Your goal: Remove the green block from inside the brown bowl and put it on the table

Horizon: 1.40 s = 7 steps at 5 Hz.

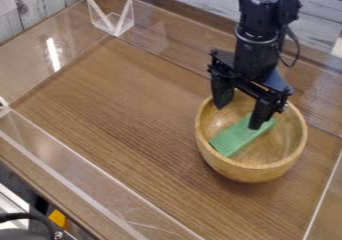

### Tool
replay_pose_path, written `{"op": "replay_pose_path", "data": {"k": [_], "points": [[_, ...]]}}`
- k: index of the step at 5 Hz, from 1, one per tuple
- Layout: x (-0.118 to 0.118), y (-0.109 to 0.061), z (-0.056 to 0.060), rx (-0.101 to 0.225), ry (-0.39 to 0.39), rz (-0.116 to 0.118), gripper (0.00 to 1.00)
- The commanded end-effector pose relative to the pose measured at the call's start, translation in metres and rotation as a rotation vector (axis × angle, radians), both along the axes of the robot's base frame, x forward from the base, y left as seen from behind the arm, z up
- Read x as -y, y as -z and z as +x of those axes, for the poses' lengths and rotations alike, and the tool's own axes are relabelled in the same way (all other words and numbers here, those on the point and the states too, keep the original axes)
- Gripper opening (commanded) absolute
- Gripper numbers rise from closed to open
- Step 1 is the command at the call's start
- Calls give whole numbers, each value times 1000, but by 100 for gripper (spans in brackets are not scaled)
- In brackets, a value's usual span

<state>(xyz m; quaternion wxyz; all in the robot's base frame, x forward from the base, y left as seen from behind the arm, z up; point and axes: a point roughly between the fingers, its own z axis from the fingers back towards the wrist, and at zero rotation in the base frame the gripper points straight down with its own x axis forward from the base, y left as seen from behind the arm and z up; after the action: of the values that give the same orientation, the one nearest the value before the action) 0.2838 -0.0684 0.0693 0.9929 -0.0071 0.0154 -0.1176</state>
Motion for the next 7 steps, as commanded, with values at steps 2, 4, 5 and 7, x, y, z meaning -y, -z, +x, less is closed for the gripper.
{"op": "replay_pose_path", "data": {"k": [2, 4, 5, 7], "points": [[8, -11, 2, 68, -43, -3, 100], [2, -7, 5, 90, -86, -5, 100], [10, -6, 2, 97, 28, -12, 100], [16, -7, 1, 115, 225, -25, 100]]}}
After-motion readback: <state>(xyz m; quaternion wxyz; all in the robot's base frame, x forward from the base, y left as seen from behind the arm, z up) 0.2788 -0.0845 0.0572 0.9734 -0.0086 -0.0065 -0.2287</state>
